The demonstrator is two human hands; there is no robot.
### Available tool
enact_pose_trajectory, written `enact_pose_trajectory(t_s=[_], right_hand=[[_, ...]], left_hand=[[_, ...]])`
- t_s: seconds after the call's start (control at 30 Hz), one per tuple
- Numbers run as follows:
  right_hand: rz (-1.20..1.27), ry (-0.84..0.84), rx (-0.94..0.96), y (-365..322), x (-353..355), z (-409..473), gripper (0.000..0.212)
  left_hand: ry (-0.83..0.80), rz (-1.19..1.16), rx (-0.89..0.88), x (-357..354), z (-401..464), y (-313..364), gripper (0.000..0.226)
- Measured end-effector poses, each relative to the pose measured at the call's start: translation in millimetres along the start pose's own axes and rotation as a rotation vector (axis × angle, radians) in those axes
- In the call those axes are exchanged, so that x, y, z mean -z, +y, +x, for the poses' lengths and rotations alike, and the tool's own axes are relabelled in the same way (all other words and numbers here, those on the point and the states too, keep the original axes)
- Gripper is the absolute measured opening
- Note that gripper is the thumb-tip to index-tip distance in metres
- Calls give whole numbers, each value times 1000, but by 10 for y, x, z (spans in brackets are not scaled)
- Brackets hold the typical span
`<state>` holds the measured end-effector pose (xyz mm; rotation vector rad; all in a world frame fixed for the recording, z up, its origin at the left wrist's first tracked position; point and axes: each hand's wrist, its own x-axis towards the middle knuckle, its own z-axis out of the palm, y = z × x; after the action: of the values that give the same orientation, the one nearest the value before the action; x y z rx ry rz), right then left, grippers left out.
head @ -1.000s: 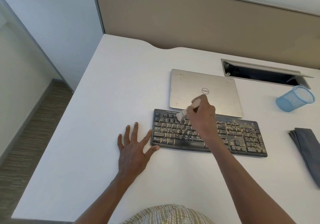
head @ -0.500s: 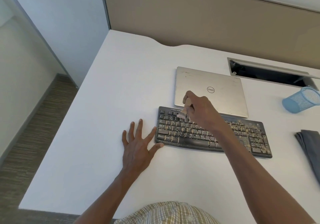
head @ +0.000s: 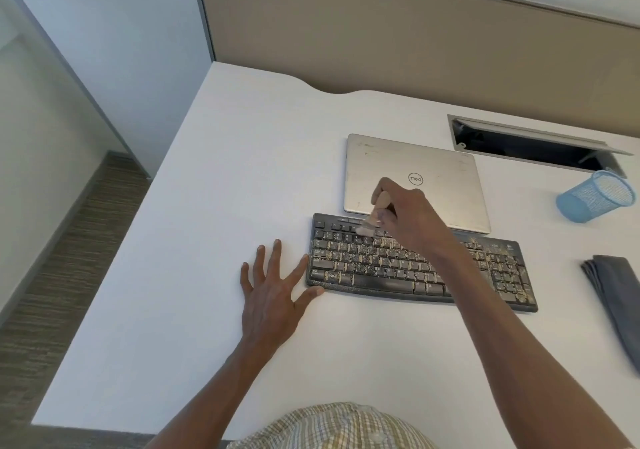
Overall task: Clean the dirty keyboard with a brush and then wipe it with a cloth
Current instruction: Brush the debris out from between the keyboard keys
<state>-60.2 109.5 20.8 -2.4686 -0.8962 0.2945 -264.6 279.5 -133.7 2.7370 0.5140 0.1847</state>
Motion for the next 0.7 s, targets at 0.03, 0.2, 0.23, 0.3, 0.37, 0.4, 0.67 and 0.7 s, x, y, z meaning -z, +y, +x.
enact_pose_trajectory(t_s=[0.03, 0.2, 0.23, 0.3, 0.37, 0.4, 0.67, 0.7], right_hand=[[71, 3, -8, -45, -26, 22, 19], [109, -12, -7, 3, -157, -2, 20], [70, -10, -17, 59, -130, -33, 20], [-40, -13, -11, 109, -48, -86, 20], [-136, -6, -4, 71, 9, -98, 19], [-125, 5, 3, 25, 19, -82, 18], [143, -14, 50, -355, -288, 173, 18], [138, -18, 54, -345, -318, 166, 18]], left_hand=[[-2, 1, -1, -1, 1, -1, 68], [-5, -3, 1, 1, -3, 2, 67], [-2, -9, 1, 2, -2, 4, 67], [8, -20, 3, 0, -1, 4, 68], [8, -15, 4, -1, 2, 2, 67], [6, -9, 2, -3, 0, 2, 67], [-2, 7, 6, 2, 0, 2, 66], [-3, 6, 6, 2, -2, -1, 66]])
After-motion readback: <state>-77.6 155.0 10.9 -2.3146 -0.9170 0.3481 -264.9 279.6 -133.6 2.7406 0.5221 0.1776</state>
